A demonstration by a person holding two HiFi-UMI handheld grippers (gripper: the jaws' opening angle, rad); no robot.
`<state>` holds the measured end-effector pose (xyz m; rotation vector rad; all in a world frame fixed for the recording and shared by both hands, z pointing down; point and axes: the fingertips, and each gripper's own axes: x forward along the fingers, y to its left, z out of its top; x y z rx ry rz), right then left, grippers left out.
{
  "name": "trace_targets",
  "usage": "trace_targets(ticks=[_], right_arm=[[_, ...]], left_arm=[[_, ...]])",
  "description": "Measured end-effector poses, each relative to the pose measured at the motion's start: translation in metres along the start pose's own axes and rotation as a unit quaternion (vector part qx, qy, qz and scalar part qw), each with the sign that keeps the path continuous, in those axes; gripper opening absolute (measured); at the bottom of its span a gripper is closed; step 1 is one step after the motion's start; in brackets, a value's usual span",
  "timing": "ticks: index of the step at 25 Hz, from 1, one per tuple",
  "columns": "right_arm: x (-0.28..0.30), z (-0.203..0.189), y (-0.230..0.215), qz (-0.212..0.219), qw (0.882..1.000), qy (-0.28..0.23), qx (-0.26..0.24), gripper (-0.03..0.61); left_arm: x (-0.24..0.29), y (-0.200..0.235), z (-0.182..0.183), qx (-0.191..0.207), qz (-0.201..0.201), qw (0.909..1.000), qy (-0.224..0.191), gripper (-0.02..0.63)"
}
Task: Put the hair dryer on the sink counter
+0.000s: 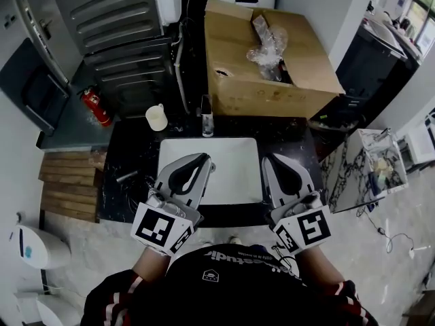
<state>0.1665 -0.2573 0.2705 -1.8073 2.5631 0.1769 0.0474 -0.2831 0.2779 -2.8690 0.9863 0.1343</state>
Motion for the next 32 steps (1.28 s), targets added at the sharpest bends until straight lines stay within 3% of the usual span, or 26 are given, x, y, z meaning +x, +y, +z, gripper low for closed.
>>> trace_targets(ticks=[32], right_arm=[[0.007,-0.007,0.001,0.009,1.0,0.021,-0.001,0.04]], left_arm=[[0.0,-0.001,-0.015,-0.041,-0.006,0.9989,0.021,0.026]])
